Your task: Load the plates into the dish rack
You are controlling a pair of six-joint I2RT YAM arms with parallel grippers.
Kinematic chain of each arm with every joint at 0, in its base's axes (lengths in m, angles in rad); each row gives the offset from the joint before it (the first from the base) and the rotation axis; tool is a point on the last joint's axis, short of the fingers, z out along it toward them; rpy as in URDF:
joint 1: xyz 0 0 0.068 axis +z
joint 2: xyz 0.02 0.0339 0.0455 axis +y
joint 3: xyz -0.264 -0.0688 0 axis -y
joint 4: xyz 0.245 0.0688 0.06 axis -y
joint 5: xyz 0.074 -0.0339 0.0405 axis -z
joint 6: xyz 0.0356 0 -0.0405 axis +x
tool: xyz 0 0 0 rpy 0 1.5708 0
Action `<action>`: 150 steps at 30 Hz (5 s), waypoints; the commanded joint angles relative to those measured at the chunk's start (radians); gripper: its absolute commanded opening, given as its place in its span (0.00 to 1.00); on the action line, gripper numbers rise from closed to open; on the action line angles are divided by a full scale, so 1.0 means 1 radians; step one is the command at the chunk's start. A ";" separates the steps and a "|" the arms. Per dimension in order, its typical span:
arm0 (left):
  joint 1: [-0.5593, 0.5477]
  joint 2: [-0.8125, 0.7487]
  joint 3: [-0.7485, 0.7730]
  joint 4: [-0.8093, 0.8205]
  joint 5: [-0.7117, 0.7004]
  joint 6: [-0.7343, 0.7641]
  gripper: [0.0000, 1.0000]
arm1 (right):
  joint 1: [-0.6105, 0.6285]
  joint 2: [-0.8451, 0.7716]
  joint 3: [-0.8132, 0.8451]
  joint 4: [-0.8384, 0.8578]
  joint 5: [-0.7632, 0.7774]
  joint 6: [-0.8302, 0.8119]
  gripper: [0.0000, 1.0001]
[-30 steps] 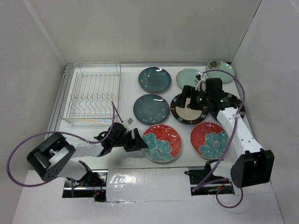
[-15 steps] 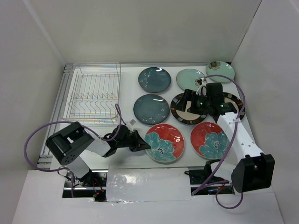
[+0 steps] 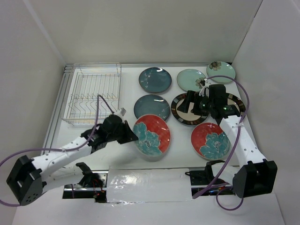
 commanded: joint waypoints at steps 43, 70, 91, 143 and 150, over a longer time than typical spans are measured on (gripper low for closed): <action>0.927 0.290 0.877 0.098 -0.436 1.211 0.00 | 0.135 -0.036 -0.019 -0.024 0.036 -0.078 0.99; 1.016 0.210 0.513 0.121 -0.403 1.051 0.16 | 0.162 -0.054 -0.047 -0.015 0.054 -0.078 0.99; 0.610 0.169 0.719 -0.327 -0.183 0.568 0.81 | 0.152 -0.024 0.025 -0.043 0.064 -0.078 0.99; -0.088 0.792 0.148 0.589 -0.576 -0.908 0.58 | 0.078 -0.116 -0.076 -0.012 -0.101 0.002 0.99; -0.070 0.839 0.168 0.607 -0.576 -0.940 0.45 | 0.087 -0.107 -0.076 -0.012 -0.073 -0.007 0.99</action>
